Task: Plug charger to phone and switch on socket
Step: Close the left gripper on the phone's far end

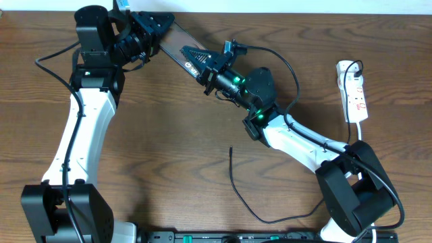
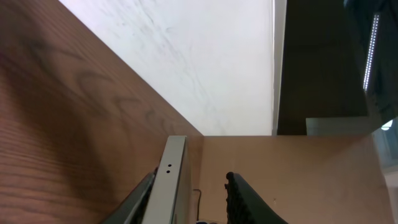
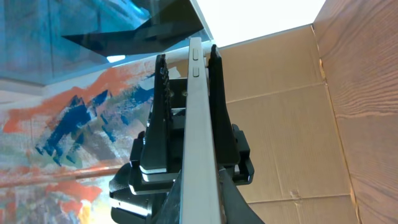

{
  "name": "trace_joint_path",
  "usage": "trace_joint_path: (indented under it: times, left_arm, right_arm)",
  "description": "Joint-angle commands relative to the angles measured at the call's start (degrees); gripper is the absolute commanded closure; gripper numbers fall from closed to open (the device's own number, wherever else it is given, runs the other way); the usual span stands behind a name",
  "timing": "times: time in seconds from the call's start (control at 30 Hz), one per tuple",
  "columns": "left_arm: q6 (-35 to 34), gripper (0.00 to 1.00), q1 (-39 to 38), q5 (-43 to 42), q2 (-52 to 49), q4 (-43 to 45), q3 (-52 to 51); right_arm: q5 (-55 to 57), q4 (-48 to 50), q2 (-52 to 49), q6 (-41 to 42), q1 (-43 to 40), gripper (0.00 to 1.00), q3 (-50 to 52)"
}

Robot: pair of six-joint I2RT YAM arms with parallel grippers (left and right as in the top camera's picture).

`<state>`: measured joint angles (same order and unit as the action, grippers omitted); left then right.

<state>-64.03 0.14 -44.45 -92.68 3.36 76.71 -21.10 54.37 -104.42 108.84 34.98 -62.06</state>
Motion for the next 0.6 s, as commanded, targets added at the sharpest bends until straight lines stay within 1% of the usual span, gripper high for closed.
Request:
trace_joint_path:
  times: [0.0,0.13,0.27,0.43,0.57]
  left_arm:
    - [1.7,0.71,-0.2,0.1,0.2,0.4,-0.3]
    - [2.8,0.73,-0.3,0.1,0.2,0.4,-0.3]
    - [3.2,0.73,-0.5,0.1,0.2,0.4,-0.3]
    - [5.5,0.73,-0.9,0.1,0.2,0.4,-0.3]
    - [5.7,0.73,-1.1,0.1,0.2,0.4,-0.3]
  right_arm:
    - [1.3,1.2,0.6,-0.6,0.4,0.99,-0.7]
    - [1.3,1.2,0.6,-0.6,0.6,0.99,-0.7]
    - [1.3,1.2,0.6,-0.4,0.7,0.99,-0.7]
    - [1.3,1.2,0.6,-0.5,0.7,0.99,-0.7]
    - [1.5,1.2,0.6,-0.5,0.7,0.99,-0.7]
